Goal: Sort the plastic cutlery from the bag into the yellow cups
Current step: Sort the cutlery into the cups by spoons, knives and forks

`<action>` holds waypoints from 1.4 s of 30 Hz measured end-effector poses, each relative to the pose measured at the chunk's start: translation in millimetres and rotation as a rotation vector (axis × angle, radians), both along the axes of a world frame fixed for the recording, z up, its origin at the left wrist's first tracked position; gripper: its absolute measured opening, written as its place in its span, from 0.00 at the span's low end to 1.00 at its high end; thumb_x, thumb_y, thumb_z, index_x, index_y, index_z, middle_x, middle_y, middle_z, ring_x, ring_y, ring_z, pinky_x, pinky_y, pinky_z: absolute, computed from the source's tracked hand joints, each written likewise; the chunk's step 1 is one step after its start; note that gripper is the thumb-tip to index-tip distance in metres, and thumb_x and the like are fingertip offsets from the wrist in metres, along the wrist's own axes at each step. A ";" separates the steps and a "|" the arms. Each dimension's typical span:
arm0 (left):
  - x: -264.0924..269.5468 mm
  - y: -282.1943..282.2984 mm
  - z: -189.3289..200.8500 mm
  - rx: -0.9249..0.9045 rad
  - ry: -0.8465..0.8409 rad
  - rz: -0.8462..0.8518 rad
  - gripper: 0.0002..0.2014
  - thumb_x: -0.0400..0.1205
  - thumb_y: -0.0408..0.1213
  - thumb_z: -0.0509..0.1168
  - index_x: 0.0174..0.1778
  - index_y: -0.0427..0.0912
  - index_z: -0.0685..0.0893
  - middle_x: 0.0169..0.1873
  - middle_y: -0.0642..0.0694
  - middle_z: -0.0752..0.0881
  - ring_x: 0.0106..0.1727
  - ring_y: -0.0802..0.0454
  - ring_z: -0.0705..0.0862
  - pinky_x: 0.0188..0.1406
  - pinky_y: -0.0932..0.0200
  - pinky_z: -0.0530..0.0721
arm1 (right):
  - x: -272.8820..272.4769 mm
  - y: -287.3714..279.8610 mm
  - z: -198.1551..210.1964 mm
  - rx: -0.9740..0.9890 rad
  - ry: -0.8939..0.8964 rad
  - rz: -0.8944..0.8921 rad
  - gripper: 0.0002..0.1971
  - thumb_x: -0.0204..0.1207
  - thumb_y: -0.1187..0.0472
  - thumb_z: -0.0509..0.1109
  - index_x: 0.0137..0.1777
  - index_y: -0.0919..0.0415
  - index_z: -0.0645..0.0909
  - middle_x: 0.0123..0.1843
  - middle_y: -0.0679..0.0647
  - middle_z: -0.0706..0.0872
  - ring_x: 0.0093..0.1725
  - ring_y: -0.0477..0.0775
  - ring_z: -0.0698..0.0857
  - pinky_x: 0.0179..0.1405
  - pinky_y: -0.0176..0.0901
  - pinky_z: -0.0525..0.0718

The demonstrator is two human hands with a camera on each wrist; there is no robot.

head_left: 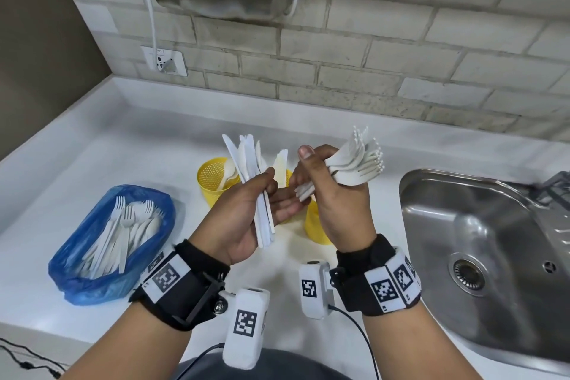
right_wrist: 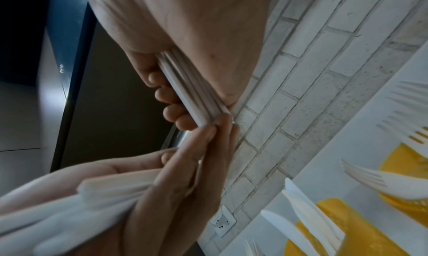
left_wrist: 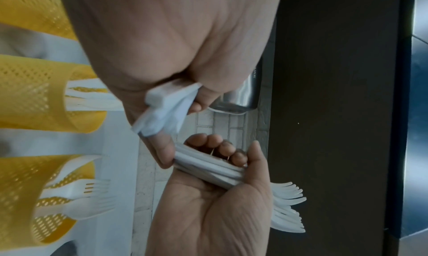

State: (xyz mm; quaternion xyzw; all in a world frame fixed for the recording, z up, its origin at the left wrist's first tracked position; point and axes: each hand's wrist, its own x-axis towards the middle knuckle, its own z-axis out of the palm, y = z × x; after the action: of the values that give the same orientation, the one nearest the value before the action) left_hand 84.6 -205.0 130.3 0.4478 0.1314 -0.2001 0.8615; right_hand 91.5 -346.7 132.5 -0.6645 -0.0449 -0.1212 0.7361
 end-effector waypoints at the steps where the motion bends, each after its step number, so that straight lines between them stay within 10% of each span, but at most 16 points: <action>1: -0.1 0.9 -1.4 -0.004 0.004 0.000 0.17 0.92 0.39 0.60 0.37 0.39 0.73 0.50 0.28 0.90 0.58 0.35 0.92 0.63 0.45 0.89 | -1.3 1.1 -0.1 -0.002 0.011 0.003 0.17 0.81 0.52 0.73 0.34 0.59 0.80 0.29 0.57 0.85 0.33 0.59 0.86 0.41 0.55 0.85; 5: -2.8 3.7 -4.2 -0.003 0.006 -0.047 0.15 0.92 0.39 0.60 0.40 0.37 0.75 0.40 0.35 0.89 0.53 0.40 0.93 0.63 0.44 0.89 | -7.0 10.4 0.9 -0.019 -0.004 -0.025 0.19 0.82 0.53 0.72 0.30 0.55 0.76 0.25 0.59 0.80 0.28 0.57 0.81 0.39 0.56 0.83; 9: -3.9 7.6 -7.8 -0.008 -0.042 -0.093 0.14 0.92 0.39 0.59 0.67 0.32 0.77 0.39 0.39 0.89 0.60 0.41 0.90 0.70 0.42 0.85 | -8.8 15.4 -0.7 -0.026 0.006 -0.058 0.18 0.84 0.59 0.74 0.32 0.56 0.78 0.26 0.54 0.82 0.27 0.50 0.82 0.34 0.43 0.82; 14: -3.7 10.2 -4.5 0.021 -0.023 0.008 0.15 0.91 0.38 0.62 0.38 0.38 0.74 0.43 0.31 0.90 0.58 0.39 0.92 0.66 0.46 0.87 | -5.8 17.9 -4.1 -0.060 0.049 -0.121 0.15 0.84 0.57 0.74 0.33 0.48 0.81 0.31 0.47 0.87 0.35 0.49 0.89 0.44 0.49 0.87; 23: -5.2 8.0 -3.1 0.190 -0.110 -0.028 0.13 0.91 0.40 0.61 0.49 0.32 0.78 0.57 0.29 0.91 0.55 0.29 0.92 0.49 0.50 0.93 | 6.6 -13.1 -2.3 -0.038 0.164 -0.248 0.14 0.78 0.68 0.71 0.30 0.60 0.80 0.26 0.50 0.81 0.25 0.56 0.81 0.28 0.42 0.75; 28: -5.1 9.4 -4.8 0.259 -0.138 -0.056 0.13 0.91 0.42 0.60 0.49 0.35 0.81 0.53 0.31 0.92 0.46 0.36 0.94 0.40 0.52 0.93 | 17.4 -41.4 -7.3 -0.068 0.175 -0.393 0.18 0.81 0.59 0.72 0.28 0.49 0.80 0.21 0.48 0.80 0.24 0.67 0.86 0.29 0.44 0.83; 33: -4.3 9.5 -5.1 0.311 -0.179 -0.061 0.13 0.91 0.42 0.62 0.52 0.34 0.84 0.43 0.35 0.91 0.36 0.43 0.91 0.36 0.53 0.91 | 30.3 -59.3 -41.8 -0.253 0.110 -0.564 0.12 0.76 0.57 0.78 0.36 0.59 0.81 0.29 0.46 0.87 0.31 0.46 0.87 0.38 0.38 0.83; 42: -3.3 0.6 -7.2 0.361 -0.218 -0.124 0.12 0.91 0.41 0.61 0.48 0.36 0.81 0.34 0.39 0.85 0.31 0.45 0.87 0.31 0.54 0.89 | 30.4 -48.6 -104.8 -0.577 0.152 -0.568 0.15 0.72 0.47 0.79 0.37 0.55 0.79 0.31 0.47 0.84 0.35 0.53 0.84 0.38 0.44 0.78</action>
State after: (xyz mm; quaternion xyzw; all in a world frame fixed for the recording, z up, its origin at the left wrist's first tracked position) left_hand 81.3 -204.5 123.1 0.6209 0.0434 -0.1763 0.7625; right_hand 121.9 -395.3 27.7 -0.8367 0.1624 -0.2526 0.4580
